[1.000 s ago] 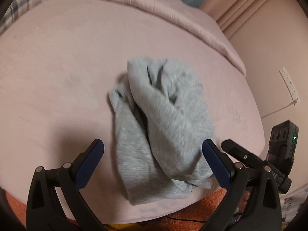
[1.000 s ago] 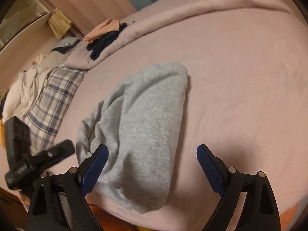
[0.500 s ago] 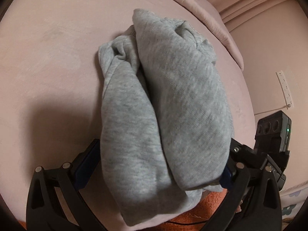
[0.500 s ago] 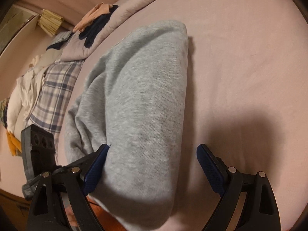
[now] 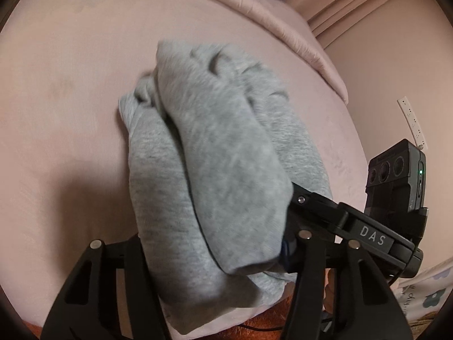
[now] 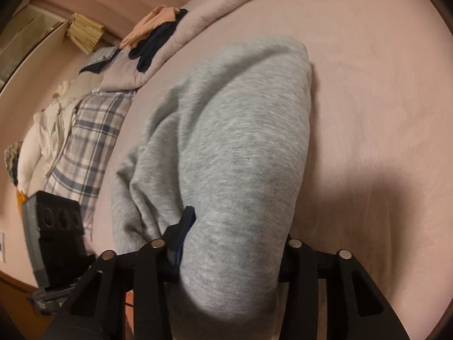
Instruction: Fold small clothes
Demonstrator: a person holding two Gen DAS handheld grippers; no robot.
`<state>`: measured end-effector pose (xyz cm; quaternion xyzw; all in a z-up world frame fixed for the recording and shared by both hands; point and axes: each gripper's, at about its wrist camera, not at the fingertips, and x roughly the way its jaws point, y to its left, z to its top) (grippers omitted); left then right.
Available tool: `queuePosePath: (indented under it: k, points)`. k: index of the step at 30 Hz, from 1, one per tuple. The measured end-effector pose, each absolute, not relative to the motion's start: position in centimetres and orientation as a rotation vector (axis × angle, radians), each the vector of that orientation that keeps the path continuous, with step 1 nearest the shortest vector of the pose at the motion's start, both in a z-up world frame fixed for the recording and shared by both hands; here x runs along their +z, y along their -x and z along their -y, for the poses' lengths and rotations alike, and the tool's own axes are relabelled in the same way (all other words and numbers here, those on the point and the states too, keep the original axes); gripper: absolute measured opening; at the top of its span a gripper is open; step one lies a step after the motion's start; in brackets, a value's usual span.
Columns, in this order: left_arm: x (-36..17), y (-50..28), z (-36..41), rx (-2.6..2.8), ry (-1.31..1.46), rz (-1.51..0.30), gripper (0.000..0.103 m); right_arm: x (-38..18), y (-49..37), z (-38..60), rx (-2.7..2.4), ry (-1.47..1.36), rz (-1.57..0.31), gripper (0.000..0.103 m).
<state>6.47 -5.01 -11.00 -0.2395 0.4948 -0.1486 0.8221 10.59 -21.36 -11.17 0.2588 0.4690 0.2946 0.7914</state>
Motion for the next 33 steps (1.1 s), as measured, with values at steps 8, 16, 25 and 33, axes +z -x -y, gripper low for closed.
queuePosePath:
  k: [8,16,25,33]
  points:
    - [-7.7,-8.4,4.2,-0.307,0.467,-0.926,0.055,-8.0,-12.5,21.0,0.666,-0.541,-0.923,0.040]
    - [-7.7,-11.5,3.4,-0.298,0.461,-0.883,0.055,-6.4,-14.7,20.1,0.655,-0.491,-0.860,0.040]
    - [-12.3,-14.5,3.3,-0.267,0.453,-0.966,0.055,-9.5,-17.9,19.3,0.621,-0.462,-0.932,0.040]
    - [-13.6,-14.5,3.1,-0.244,0.476,-1.008,0.066,-11.6,-17.9,20.1,0.588,-0.515,-1.015,0.041]
